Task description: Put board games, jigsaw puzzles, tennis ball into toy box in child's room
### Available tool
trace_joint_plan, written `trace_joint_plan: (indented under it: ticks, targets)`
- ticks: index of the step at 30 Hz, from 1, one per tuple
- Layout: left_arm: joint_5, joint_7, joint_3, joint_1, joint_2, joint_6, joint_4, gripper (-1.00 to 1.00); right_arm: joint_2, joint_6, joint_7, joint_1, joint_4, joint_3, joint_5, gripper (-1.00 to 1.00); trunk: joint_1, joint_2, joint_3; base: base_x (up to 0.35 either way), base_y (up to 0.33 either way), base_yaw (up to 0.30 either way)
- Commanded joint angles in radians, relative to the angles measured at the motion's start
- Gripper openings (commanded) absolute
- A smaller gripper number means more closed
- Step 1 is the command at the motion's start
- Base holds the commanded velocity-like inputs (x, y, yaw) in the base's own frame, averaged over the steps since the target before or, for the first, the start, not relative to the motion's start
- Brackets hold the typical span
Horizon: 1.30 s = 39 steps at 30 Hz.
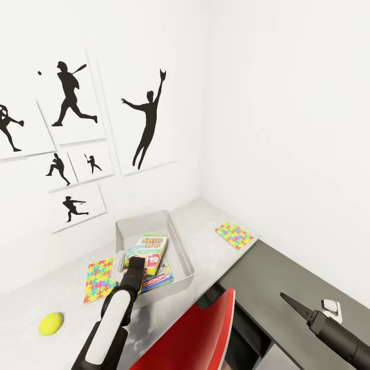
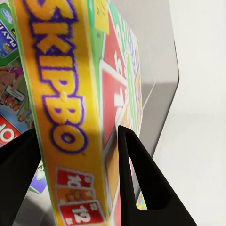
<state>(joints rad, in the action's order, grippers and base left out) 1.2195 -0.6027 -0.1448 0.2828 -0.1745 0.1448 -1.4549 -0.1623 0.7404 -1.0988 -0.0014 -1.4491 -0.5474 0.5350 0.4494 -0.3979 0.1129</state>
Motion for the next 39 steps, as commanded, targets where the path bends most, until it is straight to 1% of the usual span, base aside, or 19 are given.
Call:
trace_joint_plan:
  ticks: [1, 5, 6, 26, 32, 33, 34, 36, 37, 39]
  targets:
    - [0.009, -0.003, -0.001, 0.001, 0.0, 0.008, -0.001, -1.0, 0.0, 0.006, 0.0, 0.0, -0.001, 0.0, 0.005, 1.0, 0.001, -0.002, 0.002, 0.0, 0.0, 0.0]
    - [0.009, -0.003, -0.002, 0.001, 0.0, 0.008, -0.001, -1.0, 0.0, 0.006, 0.0, 0.0, -0.001, 0.0, 0.005, 1.0, 0.001, -0.002, 0.002, 0.0, 0.0, 0.0]
    - [0.009, -0.003, -0.002, 0.001, 0.0, 0.008, -0.001, 1.0, 0.0, 0.006, 0.0, 0.0, -0.001, 0.0, 0.005, 1.0, 0.001, -0.002, 0.002, 0.0, 0.0, 0.0]
    - [0.009, -0.006, -0.004, 0.003, 0.0, 0.004, -0.001, 1.0, 0.0, 0.007, 0.0, 0.0, -0.001, 0.0, 0.005, 1.0, 0.001, -0.002, 0.002, 0.0, 0.0, 0.0]
    - [0.01, -0.005, -0.003, 0.002, 0.0, -0.009, -0.003, 1.0, 0.0, 0.007, -0.001, 0.0, -0.001, 0.0, 0.005, 1.0, 0.001, -0.002, 0.002, 0.0, 0.0, 0.0]
    - [0.011, -0.005, -0.001, 0.002, 0.0, -0.021, -0.005, 1.0, 0.0, 0.007, -0.001, 0.0, -0.001, 0.0, 0.005, 1.0, 0.001, -0.002, 0.002, 0.0, 0.0, 0.0]
    - [0.011, -0.004, 0.001, 0.002, 0.004, -0.043, -0.007, 1.0, 0.0, 0.007, -0.001, 0.0, -0.001, 0.0, 0.005, 1.0, 0.001, -0.002, 0.002, 0.0, 0.0, 0.0]
    - [0.014, -0.002, 0.003, 0.002, 0.031, -0.075, -0.008, 1.0, 0.0, 0.006, -0.001, 0.0, -0.001, 0.0, 0.005, 1.0, 0.001, -0.002, 0.002, 0.0, 0.0, 0.0]
    - [0.018, -0.001, 0.007, 0.002, 0.064, -0.114, -0.009, 1.0, 0.0, 0.006, 0.0, 0.0, -0.001, 0.0, 0.005, 1.0, 0.001, -0.002, 0.002, 0.0, 0.0, 0.0]
    - [0.022, 0.002, 0.018, 0.002, 0.098, -0.155, -0.01, 1.0, 0.0, 0.006, 0.0, 0.0, -0.001, 0.0, 0.005, 1.0, 0.001, -0.002, 0.002, 0.0, 0.0, 0.0]
